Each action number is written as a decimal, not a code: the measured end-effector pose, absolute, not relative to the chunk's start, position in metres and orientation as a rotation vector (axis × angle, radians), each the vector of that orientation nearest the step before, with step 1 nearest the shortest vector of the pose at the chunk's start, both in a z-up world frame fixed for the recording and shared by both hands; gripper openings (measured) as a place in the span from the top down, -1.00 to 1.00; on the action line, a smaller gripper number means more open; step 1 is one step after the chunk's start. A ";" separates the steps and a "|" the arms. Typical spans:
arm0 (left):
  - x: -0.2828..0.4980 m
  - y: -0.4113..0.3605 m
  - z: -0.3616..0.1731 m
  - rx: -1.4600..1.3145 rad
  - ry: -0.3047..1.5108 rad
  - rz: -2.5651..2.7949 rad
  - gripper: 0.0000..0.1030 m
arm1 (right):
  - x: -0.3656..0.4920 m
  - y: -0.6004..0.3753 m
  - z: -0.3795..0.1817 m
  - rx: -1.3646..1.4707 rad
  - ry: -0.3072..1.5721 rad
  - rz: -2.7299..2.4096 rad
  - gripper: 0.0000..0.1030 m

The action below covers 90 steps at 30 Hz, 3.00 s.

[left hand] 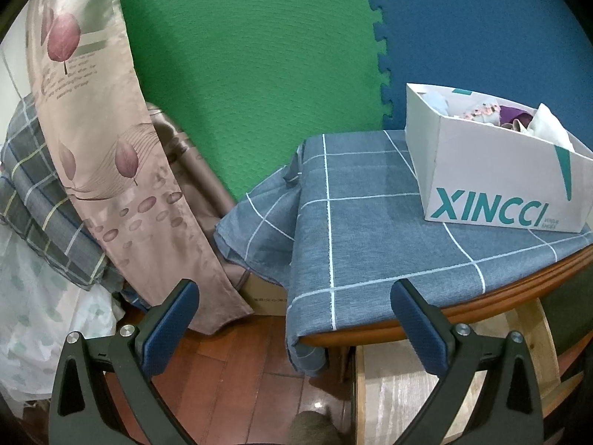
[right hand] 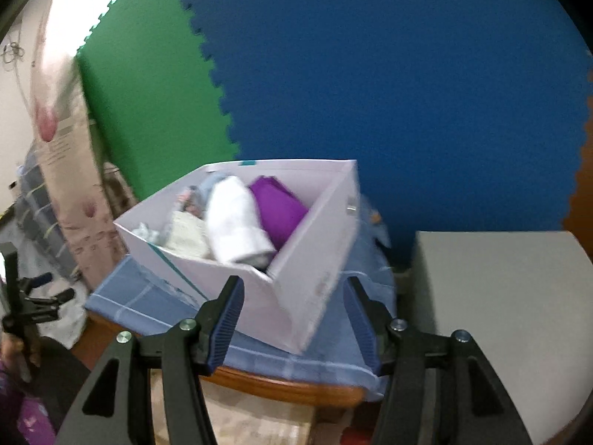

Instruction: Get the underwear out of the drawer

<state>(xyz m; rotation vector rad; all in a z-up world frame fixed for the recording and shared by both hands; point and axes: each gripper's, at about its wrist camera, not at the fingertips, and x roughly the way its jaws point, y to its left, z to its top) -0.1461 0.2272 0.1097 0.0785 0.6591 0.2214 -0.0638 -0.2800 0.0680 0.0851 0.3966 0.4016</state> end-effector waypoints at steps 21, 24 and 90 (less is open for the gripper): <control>-0.160 0.152 0.134 0.100 0.536 0.050 -1.00 | -0.137 -0.315 0.049 0.130 0.270 0.218 -0.56; -0.168 0.140 0.133 0.031 0.548 0.006 -1.00 | -0.136 -0.312 0.045 0.233 0.341 0.268 -0.56; -0.215 0.107 0.116 -0.024 0.645 0.072 -0.99 | -0.165 -0.188 -0.001 0.052 0.515 0.552 -0.56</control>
